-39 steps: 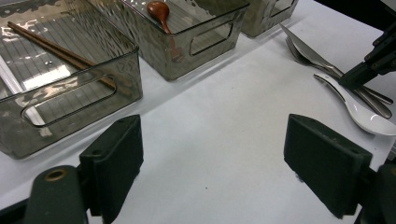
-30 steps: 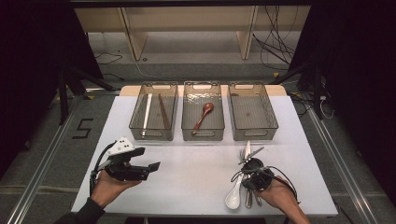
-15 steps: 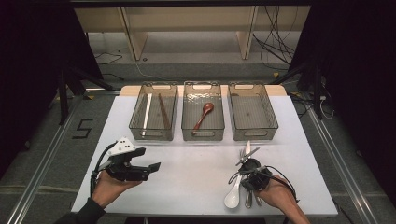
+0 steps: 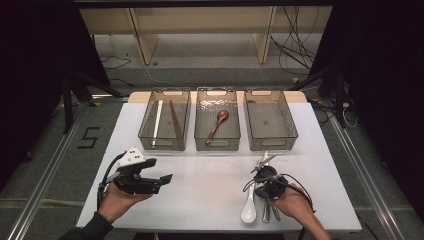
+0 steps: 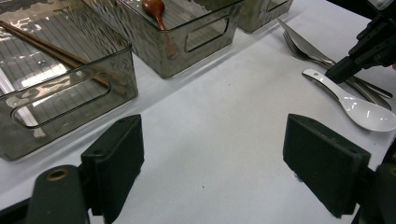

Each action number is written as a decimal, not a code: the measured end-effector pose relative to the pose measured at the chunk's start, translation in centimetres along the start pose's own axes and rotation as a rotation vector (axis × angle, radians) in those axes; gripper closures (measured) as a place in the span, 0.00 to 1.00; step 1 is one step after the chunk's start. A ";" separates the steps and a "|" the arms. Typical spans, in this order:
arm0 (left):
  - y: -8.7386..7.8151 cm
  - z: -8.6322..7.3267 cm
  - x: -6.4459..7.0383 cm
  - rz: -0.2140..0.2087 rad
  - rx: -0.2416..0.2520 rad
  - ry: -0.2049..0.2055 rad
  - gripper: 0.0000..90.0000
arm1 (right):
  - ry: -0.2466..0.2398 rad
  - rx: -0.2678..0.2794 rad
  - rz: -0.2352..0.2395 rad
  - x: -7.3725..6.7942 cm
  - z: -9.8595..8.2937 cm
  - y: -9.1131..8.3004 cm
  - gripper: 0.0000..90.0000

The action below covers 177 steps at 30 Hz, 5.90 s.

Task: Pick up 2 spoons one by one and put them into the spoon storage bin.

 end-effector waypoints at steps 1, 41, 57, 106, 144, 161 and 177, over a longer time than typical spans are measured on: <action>0.0 0.0 0.0 0.000 -0.001 0.003 0.22 | -0.006 0.003 0.001 -0.1 0.1 0.1 1.00; -1.1 0.7 0.1 0.002 0.104 0.019 0.21 | -0.088 0.028 0.083 -2.7 3.8 0.7 0.71; -1.2 0.6 -0.2 0.010 0.120 0.011 0.21 | -0.058 0.013 0.130 -4.0 3.0 0.0 0.48; -1.6 0.8 -0.3 0.022 0.155 0.026 0.22 | -0.157 -0.086 0.215 -6.1 2.1 1.0 0.96; -1.6 0.9 -0.2 -0.011 0.173 0.000 0.21 | -0.110 0.133 0.234 -4.3 4.3 -3.2 0.96; -1.7 0.6 -0.7 -0.003 0.194 -0.009 0.18 | -0.018 0.328 0.194 -0.8 9.0 -6.0 0.96; -1.7 0.5 -1.0 0.007 0.193 -0.004 0.17 | 0.047 0.451 0.135 1.3 16.4 -7.7 0.96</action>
Point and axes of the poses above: each handheld gripper's, and its own axes: y roughly forward along the jaws, z roughly out of its top, x roughly to its right, the point moved 6 cm from there along y, roughly forward along the jaws, and after that the axes turned 10 degrees about y, right-handed, at the moved point
